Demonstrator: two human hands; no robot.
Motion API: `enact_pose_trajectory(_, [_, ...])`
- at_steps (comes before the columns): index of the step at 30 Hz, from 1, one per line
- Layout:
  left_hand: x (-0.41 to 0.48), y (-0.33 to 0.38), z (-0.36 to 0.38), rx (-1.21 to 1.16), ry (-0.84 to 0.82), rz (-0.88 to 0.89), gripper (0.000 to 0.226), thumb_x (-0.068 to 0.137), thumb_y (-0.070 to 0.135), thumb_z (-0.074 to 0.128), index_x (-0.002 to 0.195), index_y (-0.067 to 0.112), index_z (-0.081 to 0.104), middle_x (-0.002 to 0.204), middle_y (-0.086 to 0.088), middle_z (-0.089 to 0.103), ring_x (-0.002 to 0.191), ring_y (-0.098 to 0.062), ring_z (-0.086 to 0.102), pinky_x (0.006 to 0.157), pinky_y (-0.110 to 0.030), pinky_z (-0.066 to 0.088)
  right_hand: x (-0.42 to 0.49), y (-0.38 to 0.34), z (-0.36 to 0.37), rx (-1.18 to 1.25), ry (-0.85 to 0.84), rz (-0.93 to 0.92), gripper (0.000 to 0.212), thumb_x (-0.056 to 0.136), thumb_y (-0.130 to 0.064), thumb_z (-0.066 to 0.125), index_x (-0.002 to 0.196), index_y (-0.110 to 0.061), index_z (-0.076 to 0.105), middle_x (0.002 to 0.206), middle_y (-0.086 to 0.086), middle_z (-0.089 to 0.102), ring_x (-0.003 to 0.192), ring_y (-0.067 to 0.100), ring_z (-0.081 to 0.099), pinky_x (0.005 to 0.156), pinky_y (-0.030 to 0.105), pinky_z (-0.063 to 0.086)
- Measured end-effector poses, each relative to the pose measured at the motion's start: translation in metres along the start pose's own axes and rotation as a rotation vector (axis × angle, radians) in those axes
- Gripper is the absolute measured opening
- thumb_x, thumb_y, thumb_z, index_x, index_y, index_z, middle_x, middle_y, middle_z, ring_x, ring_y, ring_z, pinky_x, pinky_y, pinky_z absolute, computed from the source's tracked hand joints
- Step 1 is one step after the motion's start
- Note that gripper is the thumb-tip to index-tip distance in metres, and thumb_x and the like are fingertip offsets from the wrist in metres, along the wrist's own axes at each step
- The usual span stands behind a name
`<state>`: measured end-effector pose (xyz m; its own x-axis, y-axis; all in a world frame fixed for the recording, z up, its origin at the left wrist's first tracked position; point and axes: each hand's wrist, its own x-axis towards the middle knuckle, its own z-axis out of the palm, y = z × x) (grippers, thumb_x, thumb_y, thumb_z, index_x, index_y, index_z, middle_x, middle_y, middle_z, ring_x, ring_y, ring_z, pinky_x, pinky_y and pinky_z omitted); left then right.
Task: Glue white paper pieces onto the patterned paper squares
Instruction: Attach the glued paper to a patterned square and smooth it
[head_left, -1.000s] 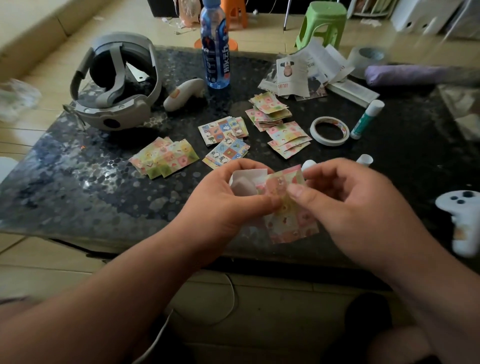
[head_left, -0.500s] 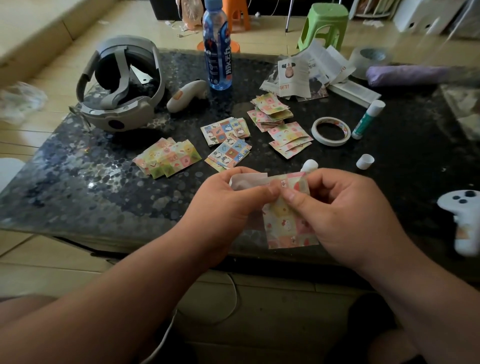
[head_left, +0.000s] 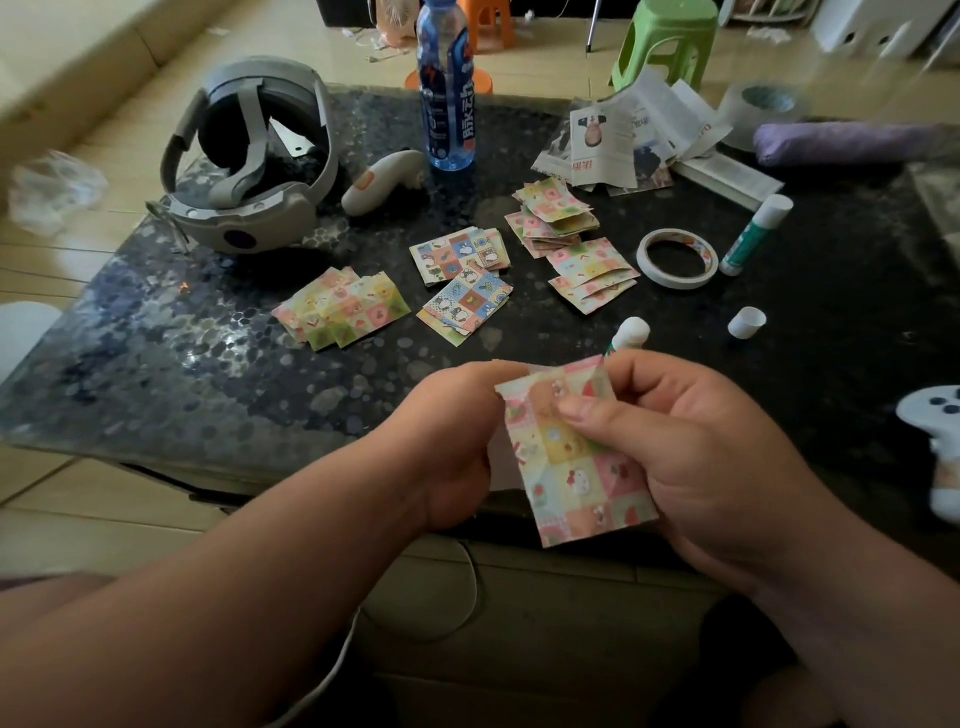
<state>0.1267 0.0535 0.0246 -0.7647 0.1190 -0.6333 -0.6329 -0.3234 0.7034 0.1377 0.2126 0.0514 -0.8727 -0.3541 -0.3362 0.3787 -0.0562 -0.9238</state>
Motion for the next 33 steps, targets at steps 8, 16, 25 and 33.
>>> enact_pose_trajectory(8, [-0.005, 0.002, 0.005, -0.164, 0.004, 0.019, 0.033, 0.093, 0.003, 0.050, 0.120, -0.008, 0.067, 0.111, -0.026, 0.072, 0.081, -0.031, 0.073, 0.064, -0.039, 0.064, 0.005, -0.004, -0.003, -0.063, 0.221, 0.052, 0.007, 0.094, -0.003, 0.065, 0.090, -0.001, 0.071, 0.088, 0.020, 0.077, 0.083, 0.035, 0.077, 0.071, 0.051, 0.063])
enact_pose_trajectory(16, [-0.004, 0.003, -0.001, -0.104, 0.141, 0.235, 0.027, 0.099, 0.010, 0.050, 0.113, -0.009, 0.064, 0.109, -0.032, 0.070, 0.093, -0.047, 0.068, 0.081, -0.052, 0.059, 0.005, -0.013, -0.009, 0.043, 0.216, 0.058, 0.011, 0.094, -0.002, 0.063, 0.088, -0.001, 0.072, 0.089, 0.020, 0.078, 0.083, 0.034, 0.078, 0.072, 0.048, 0.062])
enact_pose_trajectory(25, [-0.006, 0.000, -0.006, 0.001, 0.146, 0.298, 0.015, 0.096, 0.007, 0.061, 0.096, 0.001, 0.075, 0.095, -0.020, 0.076, 0.085, -0.031, 0.073, 0.073, -0.038, 0.057, 0.009, -0.015, -0.011, 0.008, 0.277, -0.014, 0.011, 0.093, -0.002, 0.064, 0.086, -0.007, 0.071, 0.085, 0.014, 0.078, 0.078, 0.027, 0.078, 0.057, 0.038, 0.061])
enact_pose_trajectory(33, [-0.013, 0.004, -0.003, -0.077, 0.100, 0.276, 0.022, 0.093, -0.007, 0.060, 0.077, 0.006, 0.069, 0.089, -0.019, 0.077, 0.079, -0.030, 0.076, 0.063, -0.031, 0.060, 0.010, -0.014, -0.013, -0.095, 0.288, -0.072, 0.013, 0.089, 0.002, 0.068, 0.096, -0.010, 0.071, 0.089, 0.009, 0.079, 0.081, 0.024, 0.078, 0.062, 0.041, 0.061])
